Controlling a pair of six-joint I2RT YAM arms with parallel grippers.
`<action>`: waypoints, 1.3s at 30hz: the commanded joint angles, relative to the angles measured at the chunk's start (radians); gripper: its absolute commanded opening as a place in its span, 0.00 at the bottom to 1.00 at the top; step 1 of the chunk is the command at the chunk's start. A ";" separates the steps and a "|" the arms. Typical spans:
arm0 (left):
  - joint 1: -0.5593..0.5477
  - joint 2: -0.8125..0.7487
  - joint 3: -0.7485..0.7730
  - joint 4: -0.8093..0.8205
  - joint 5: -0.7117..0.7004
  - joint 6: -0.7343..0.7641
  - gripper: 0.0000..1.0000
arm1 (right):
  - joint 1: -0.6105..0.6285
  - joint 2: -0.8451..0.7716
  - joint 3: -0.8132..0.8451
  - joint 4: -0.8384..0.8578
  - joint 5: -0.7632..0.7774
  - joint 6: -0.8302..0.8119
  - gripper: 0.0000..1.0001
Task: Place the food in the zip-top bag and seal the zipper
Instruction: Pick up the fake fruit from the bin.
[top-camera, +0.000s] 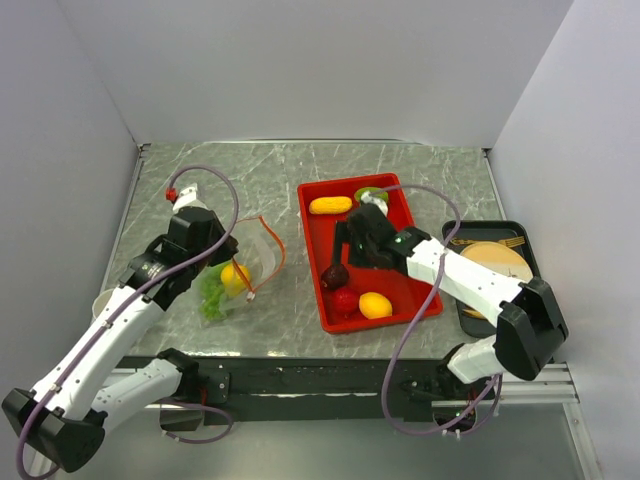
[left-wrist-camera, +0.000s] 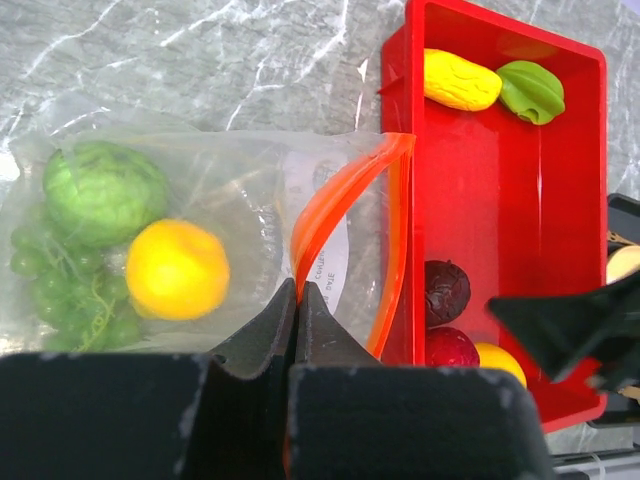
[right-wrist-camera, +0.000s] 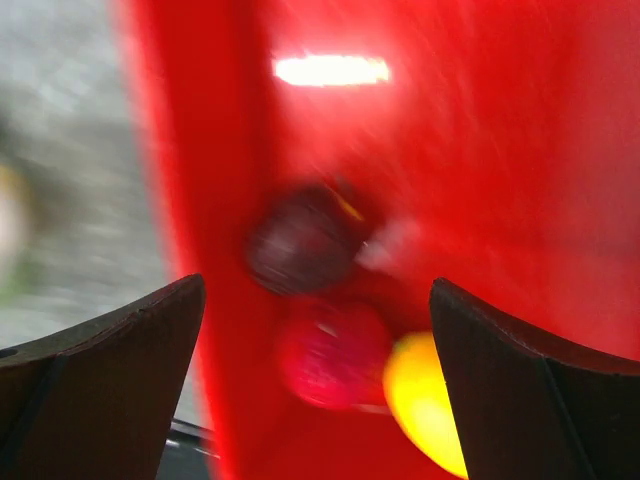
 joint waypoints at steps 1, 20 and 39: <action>-0.001 -0.018 -0.014 0.049 0.037 0.009 0.01 | -0.030 -0.083 -0.076 -0.040 0.047 0.048 1.00; -0.001 -0.012 -0.028 0.061 0.058 0.012 0.01 | -0.042 -0.297 -0.328 -0.192 -0.053 0.147 1.00; -0.001 0.010 -0.042 0.067 0.052 0.012 0.01 | -0.072 -0.163 -0.400 -0.038 -0.042 0.096 0.88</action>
